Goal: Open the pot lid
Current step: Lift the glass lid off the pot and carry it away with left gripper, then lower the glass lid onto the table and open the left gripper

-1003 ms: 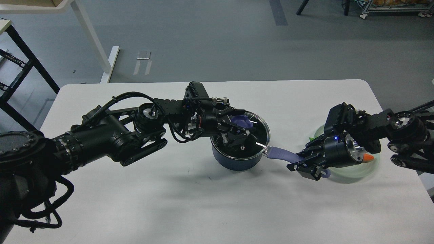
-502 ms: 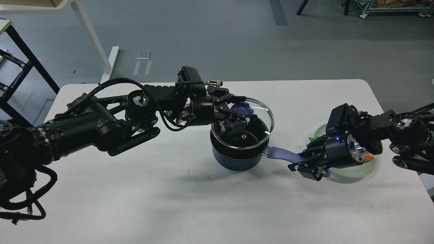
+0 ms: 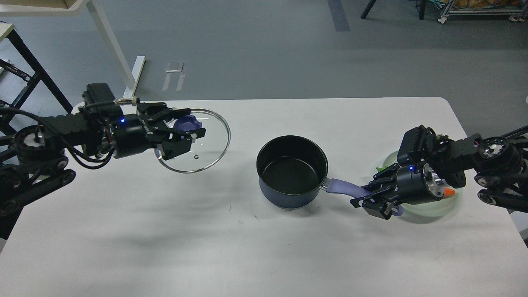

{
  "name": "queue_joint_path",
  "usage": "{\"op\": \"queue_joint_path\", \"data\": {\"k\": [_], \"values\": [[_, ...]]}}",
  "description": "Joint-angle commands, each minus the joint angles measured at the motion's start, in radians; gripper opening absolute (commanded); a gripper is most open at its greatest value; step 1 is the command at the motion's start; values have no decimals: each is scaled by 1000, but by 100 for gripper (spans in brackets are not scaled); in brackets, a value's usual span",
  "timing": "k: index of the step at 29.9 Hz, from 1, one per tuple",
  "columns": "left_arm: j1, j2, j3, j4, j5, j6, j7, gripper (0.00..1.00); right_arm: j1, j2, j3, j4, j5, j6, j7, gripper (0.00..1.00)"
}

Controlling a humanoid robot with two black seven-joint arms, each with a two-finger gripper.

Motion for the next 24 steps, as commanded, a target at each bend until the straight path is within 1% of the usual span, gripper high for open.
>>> {"op": "queue_joint_path", "data": {"k": [1, 4, 8, 14, 17, 20, 24], "values": [[122, 62, -1, 11, -2, 92, 0, 40, 0, 0, 0, -2, 0, 0, 0, 37], [194, 68, 1, 58, 2, 159, 0, 40, 0, 2, 0, -2, 0, 0, 0, 37], [242, 57, 1, 123, 5, 210, 0, 40, 0, 2, -1, -2, 1, 0, 0, 37], [276, 48, 2, 193, 9, 225, 0, 42, 0, 0, -1, -2, 6, 0, 0, 37], [282, 33, 46, 221, 9, 236, 0, 42, 0, 0, -1, -2, 6, 0, 0, 37], [282, 30, 70, 241, 9, 253, 0, 45, 0, 0, -1, -2, 8, 0, 0, 37], [283, 27, 80, 258, 2, 254, 0, 48, 0, 2, -1, -2, 8, 0, 0, 37]]}}
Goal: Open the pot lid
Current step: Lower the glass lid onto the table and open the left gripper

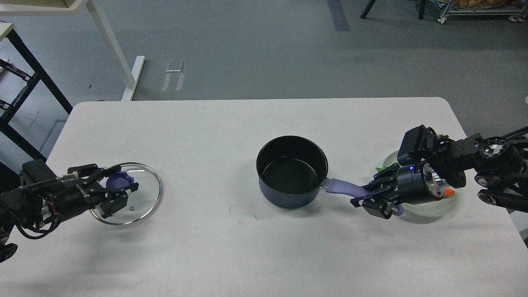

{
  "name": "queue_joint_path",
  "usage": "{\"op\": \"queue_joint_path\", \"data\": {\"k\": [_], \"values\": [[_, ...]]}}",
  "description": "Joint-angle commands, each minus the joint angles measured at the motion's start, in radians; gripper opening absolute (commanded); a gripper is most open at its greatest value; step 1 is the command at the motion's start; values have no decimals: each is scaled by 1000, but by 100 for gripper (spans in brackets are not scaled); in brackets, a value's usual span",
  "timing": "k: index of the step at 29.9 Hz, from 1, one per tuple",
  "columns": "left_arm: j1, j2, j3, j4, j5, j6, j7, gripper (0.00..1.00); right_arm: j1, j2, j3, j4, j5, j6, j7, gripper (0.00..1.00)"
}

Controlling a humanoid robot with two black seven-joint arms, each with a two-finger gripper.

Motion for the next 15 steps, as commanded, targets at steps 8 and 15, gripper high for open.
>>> {"op": "queue_joint_path", "data": {"k": [8, 15], "values": [[-5, -1, 8, 10, -12, 1, 0, 93, 0, 1, 0, 0, 0, 0, 0, 37], [-22, 4, 7, -25, -12, -8, 0, 99, 0, 0, 0, 0, 0, 0, 0, 37]]}}
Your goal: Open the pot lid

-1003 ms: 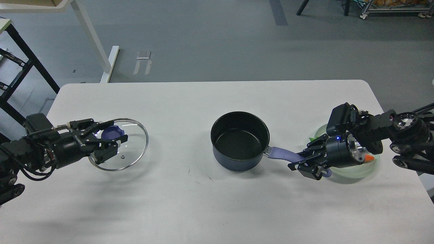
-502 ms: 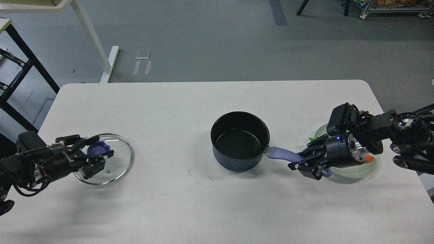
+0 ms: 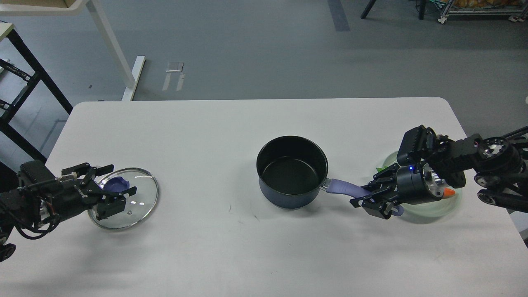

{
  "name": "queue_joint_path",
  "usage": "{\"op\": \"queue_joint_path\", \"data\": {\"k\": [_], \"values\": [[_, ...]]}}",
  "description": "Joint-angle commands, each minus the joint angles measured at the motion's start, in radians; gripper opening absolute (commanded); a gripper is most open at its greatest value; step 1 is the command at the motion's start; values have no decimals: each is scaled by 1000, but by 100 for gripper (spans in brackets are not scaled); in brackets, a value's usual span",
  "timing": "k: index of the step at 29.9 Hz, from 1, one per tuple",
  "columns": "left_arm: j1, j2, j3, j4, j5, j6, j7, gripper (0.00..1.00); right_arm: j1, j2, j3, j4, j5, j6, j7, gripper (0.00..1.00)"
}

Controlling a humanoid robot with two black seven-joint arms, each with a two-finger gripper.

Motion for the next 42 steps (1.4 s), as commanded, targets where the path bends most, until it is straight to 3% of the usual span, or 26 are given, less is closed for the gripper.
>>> {"op": "queue_joint_path", "data": {"k": [1, 5, 8, 13, 15, 17, 21, 30, 36, 42], "values": [[-18, 10, -2, -47, -9, -10, 0, 99, 0, -1, 0, 0, 0, 0, 0, 37], [-84, 68, -3, -179, -158, -103, 0, 99, 0, -1, 0, 0, 0, 0, 0, 38], [-157, 106, -18, -256, -363, -272, 0, 99, 0, -1, 0, 0, 0, 0, 0, 38], [-273, 109, -52, -255, -926, -595, 0, 99, 0, -2, 0, 0, 0, 0, 0, 41], [-283, 109, -57, -238, -1148, -706, 0, 99, 0, -10, 2, 1, 0, 0, 0, 49], [-283, 109, -57, -226, -1287, -766, 0, 99, 0, -15, 2, 1, 0, 0, 0, 63], [-282, 103, -58, -196, -1433, -795, 0, 99, 9, -32, 2, 7, 41, 0, 0, 96], [-282, 100, -58, -183, -1646, -800, 0, 99, 109, -148, 21, 81, 186, 0, 0, 98], [-276, 85, -106, -183, -1681, -800, 0, 99, 106, -220, 164, 116, 596, 2, 0, 98], [-270, 21, -112, -141, -1818, -817, 0, 99, -29, -225, 368, 79, 992, -6, 0, 98]]}}
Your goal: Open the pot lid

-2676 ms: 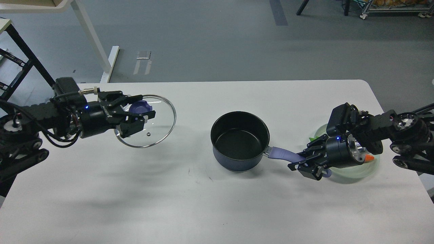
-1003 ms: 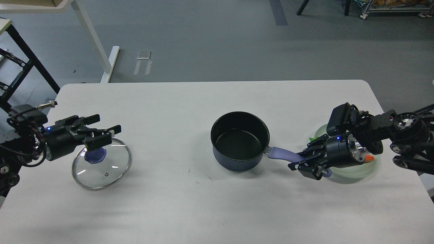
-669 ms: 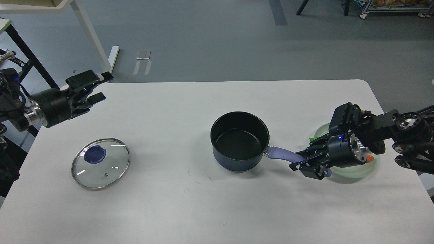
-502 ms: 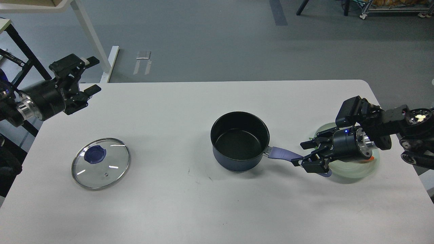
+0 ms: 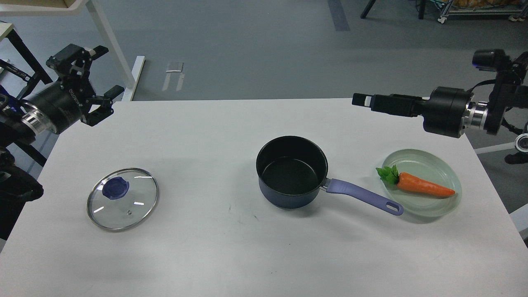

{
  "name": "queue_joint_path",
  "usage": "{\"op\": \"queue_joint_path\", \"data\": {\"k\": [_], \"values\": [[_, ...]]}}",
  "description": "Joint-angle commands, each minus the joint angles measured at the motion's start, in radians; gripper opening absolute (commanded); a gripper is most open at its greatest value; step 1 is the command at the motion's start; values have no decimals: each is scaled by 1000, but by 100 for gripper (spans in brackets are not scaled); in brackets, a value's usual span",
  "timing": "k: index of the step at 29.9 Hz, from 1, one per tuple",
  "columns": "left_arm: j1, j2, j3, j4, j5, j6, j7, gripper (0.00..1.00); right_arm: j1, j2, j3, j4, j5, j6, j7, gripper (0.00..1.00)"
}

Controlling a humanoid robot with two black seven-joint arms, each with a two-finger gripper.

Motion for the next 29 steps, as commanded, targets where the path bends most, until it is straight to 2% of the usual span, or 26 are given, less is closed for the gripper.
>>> {"op": "queue_joint_path", "data": {"k": [1, 7, 12, 14, 22, 29], "values": [[5, -42, -2, 41, -67, -20, 0, 99, -99, 2, 128, -28, 254, -2, 0, 98], [20, -123, -11, 156, -130, -100, 0, 99, -290, 82, 303, -152, 592, -22, 0, 98], [72, -197, -57, 251, -179, -142, 0, 99, -426, 200, 424, -279, 818, -30, 0, 99], [117, -220, -100, 268, -188, -152, 0, 100, -480, 243, 473, -306, 852, -28, 0, 100], [262, -306, -264, 316, -191, -161, 119, 100, -630, 373, 630, -346, 859, -28, 0, 100], [269, -312, -290, 322, -225, -161, 125, 100, -676, 378, 642, -341, 859, -19, 0, 100]]}}
